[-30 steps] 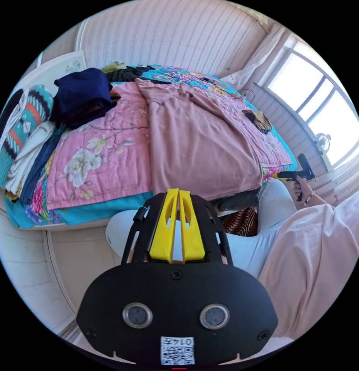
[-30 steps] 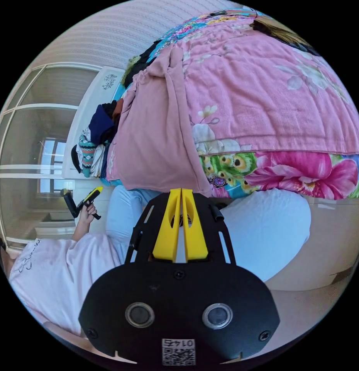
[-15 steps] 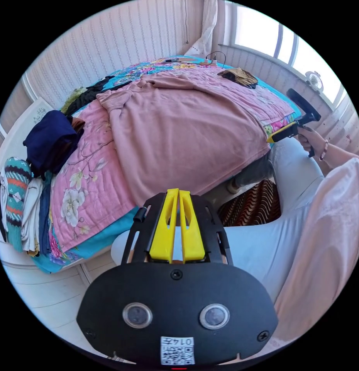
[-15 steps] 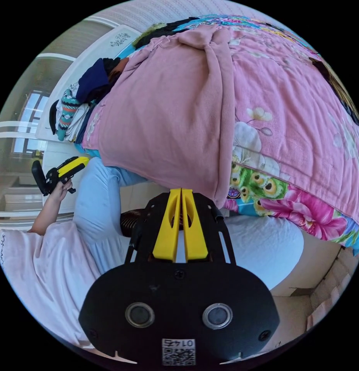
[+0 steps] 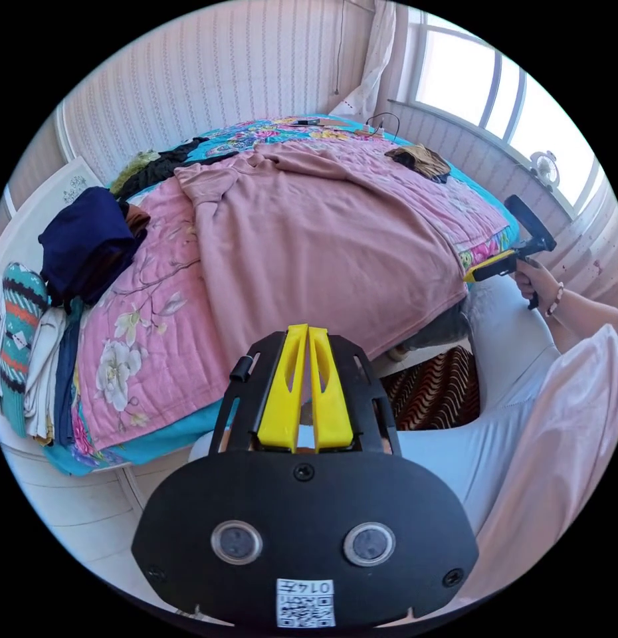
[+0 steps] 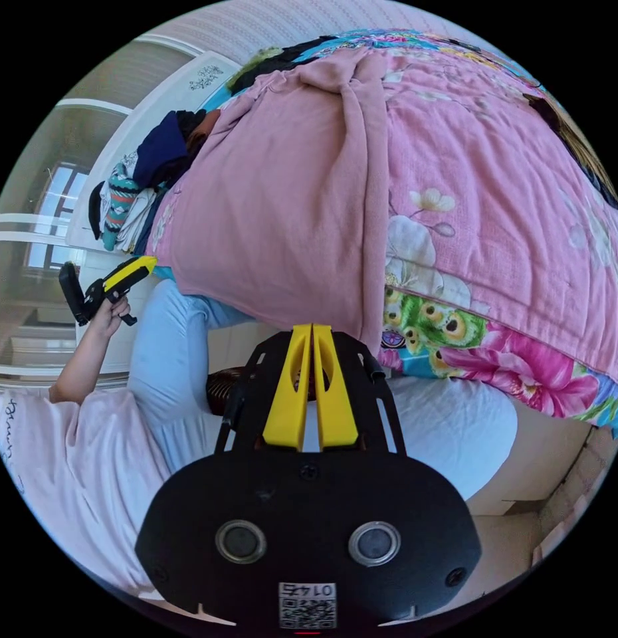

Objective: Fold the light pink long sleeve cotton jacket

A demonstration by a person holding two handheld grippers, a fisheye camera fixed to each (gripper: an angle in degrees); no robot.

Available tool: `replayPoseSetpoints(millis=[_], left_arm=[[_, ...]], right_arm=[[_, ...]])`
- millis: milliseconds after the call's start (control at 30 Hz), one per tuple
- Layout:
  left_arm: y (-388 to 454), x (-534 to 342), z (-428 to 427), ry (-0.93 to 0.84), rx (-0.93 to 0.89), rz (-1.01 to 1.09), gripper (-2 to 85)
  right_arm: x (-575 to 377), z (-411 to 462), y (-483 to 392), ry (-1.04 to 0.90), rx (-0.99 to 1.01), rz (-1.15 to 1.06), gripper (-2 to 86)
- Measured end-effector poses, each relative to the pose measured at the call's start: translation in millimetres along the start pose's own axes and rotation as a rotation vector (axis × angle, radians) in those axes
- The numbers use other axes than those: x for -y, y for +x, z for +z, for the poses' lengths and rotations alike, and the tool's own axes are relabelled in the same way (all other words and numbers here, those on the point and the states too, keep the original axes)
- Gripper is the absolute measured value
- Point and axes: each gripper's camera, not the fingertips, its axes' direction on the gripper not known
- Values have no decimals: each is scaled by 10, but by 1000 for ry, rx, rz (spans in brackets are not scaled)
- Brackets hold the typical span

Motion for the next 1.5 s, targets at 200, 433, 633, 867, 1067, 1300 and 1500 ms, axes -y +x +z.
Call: replayPoseSetpoints(millis=[200,433,633,867,1067,1300,1500], left_arm=[[-247,903,445,91,-33,31,-8],[-517,2692,1350,165,-68,4,34],[-704,3776,2365,121,-47,-157,86],[-499,4222,3143,-18,81,82,37],[-548,3757,2744,138,-144,114,0],[-540,3511,3515,-4,-143,63,-5],[-399,3571,3762,16,-81,94,-4]], right_arm=[[693,-389,187,163,40,-50,4],[2116,-814,169,311,-58,-88,107],[2984,-591,452,278,40,-33,82],[3047,-416,781,225,200,-34,18],[2562,-692,644,148,266,-249,13],[2964,-711,697,144,218,-221,65],[3692,-865,783,254,-5,-51,131]])
